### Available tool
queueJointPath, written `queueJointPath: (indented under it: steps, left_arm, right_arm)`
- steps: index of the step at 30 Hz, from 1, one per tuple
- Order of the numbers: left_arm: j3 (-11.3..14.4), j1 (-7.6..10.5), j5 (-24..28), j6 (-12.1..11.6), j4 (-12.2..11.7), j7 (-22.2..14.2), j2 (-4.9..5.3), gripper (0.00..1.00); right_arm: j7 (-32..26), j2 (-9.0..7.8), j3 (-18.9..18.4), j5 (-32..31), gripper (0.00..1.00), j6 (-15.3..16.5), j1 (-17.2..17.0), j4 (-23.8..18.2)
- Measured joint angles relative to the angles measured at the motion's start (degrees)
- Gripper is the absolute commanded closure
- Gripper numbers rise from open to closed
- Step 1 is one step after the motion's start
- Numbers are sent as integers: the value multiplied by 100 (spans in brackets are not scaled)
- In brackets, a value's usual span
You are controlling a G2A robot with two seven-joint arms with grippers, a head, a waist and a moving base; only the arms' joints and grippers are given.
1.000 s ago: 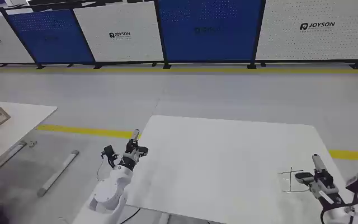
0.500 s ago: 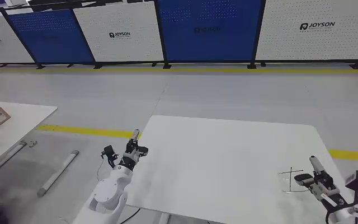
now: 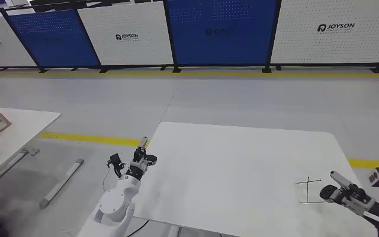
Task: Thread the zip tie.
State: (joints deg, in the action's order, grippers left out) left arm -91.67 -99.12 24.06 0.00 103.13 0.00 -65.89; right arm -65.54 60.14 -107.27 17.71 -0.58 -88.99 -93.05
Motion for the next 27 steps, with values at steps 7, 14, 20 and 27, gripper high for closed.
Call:
queueJointPath:
  steps: [7, 14, 20, 27]
  left_arm:
    - [0, 0, 0, 0, 0, 0, 0, 0]
    - [0, 0, 0, 0, 0, 0, 0, 0]
    - [0, 0, 0, 0, 0, 0, 0, 0]
    - [0, 0, 0, 0, 0, 0, 0, 0]
  right_arm:
    - [18, 2, 2, 4, 0, -1, -4, 1]
    - [-408, -59, -173, 240, 0, -59, 94, 138]
    - [-1434, -263, -444, -47, 0, -67, 415, 495]
    - [-1409, -566, -244, -1070, 0, -234, 809, 835]
